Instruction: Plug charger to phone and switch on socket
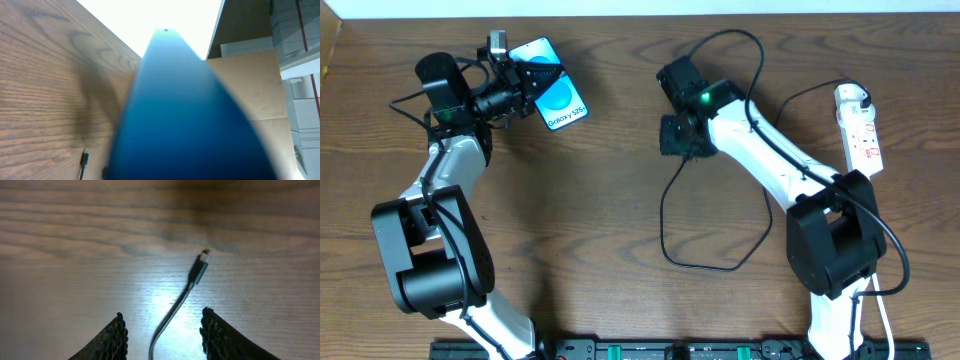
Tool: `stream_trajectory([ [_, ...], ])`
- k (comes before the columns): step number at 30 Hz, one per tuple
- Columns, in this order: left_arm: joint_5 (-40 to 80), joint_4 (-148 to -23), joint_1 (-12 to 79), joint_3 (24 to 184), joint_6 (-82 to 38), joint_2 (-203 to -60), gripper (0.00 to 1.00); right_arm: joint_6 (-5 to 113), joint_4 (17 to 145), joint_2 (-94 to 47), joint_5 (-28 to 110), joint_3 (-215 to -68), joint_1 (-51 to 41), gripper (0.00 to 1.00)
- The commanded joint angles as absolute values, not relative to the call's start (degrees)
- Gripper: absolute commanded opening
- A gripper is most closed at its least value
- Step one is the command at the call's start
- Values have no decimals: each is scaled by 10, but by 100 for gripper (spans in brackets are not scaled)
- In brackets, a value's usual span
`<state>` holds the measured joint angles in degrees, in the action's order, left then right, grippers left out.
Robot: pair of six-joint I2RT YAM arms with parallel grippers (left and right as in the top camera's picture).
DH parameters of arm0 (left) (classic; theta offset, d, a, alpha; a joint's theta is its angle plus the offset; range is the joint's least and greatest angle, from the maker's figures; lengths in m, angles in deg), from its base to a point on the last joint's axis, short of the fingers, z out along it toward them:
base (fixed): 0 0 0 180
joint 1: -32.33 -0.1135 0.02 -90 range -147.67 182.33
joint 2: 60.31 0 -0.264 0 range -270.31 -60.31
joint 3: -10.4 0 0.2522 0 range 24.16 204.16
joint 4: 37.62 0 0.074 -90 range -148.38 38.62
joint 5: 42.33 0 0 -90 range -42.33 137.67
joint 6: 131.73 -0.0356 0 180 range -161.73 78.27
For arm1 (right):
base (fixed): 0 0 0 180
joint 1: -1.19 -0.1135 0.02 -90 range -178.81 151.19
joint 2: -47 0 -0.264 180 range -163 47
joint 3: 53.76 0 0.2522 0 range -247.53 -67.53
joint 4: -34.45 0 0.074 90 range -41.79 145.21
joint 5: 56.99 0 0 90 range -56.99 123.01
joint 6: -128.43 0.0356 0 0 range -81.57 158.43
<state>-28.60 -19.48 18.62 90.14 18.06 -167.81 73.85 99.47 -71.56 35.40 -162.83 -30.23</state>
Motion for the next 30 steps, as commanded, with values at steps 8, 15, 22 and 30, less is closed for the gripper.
stream_trajectory([
  [8, -292, -190, 186, 910, 179, -1677, 7, 802, 920, -723, 329, -1548, -304, 46],
  [15, -292, -192, 186, 910, 179, -1677, 7, 804, 908, -755, 343, -1548, -304, 45],
  [22, -292, -192, 186, 910, 179, -1677, 7, 826, 906, -760, 342, -1548, -304, 44],
  [30, -297, -192, 186, 910, 179, -1677, 7, 843, 893, -795, 342, -1548, -304, 36],
])
